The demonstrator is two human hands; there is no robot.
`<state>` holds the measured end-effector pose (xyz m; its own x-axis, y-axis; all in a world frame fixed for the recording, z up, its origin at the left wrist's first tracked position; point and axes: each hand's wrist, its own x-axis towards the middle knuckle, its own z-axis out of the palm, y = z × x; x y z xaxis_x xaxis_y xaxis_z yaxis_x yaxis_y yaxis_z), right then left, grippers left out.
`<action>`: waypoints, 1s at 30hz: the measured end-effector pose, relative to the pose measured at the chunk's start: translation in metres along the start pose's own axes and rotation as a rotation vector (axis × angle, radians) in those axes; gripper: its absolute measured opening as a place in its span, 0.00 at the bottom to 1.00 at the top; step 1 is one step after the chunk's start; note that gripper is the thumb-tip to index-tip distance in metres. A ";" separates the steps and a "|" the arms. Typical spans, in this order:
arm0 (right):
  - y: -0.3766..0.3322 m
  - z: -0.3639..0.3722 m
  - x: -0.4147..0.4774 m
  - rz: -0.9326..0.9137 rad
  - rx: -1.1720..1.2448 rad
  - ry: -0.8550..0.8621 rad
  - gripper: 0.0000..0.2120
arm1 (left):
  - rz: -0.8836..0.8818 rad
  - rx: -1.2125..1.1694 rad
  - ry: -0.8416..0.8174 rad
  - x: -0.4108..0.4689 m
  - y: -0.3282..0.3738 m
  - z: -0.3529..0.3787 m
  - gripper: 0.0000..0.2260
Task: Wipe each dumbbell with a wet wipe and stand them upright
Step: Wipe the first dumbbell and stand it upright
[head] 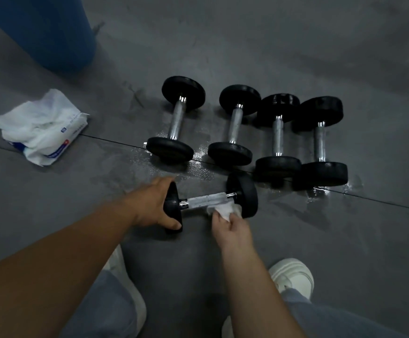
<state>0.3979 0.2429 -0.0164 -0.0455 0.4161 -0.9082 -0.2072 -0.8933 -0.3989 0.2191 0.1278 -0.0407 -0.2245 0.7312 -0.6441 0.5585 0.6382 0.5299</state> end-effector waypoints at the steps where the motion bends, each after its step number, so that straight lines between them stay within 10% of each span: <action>1: 0.003 0.003 -0.001 0.104 0.300 0.017 0.10 | 0.004 -0.008 0.004 0.000 0.000 0.000 0.58; 3: 0.008 0.006 0.010 0.144 0.452 0.095 0.12 | 0.008 -0.015 0.004 0.000 0.000 -0.001 0.57; 8: 0.008 0.014 0.001 -0.055 -0.084 0.186 0.08 | 0.000 -0.012 0.014 -0.001 0.003 -0.002 0.56; 16: 0.026 0.009 0.018 -1.193 -1.468 -0.193 0.14 | 0.007 0.013 0.018 -0.003 0.006 -0.001 0.55; 20: 0.024 0.004 0.014 -1.210 -1.754 -0.603 0.19 | 0.003 0.005 0.005 -0.002 0.007 -0.003 0.55; 24: 0.009 -0.001 0.022 -1.270 -1.822 -0.239 0.16 | 0.006 -0.007 0.007 -0.002 0.006 -0.003 0.55; 30: 0.006 0.014 0.013 -1.110 -1.725 -0.453 0.14 | 0.026 -0.011 -0.003 -0.002 0.005 -0.008 0.50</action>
<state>0.3820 0.2457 -0.0283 -0.8042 0.5239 -0.2806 0.5820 0.5986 -0.5504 0.2154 0.1316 -0.0326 -0.2072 0.7471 -0.6316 0.5551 0.6214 0.5529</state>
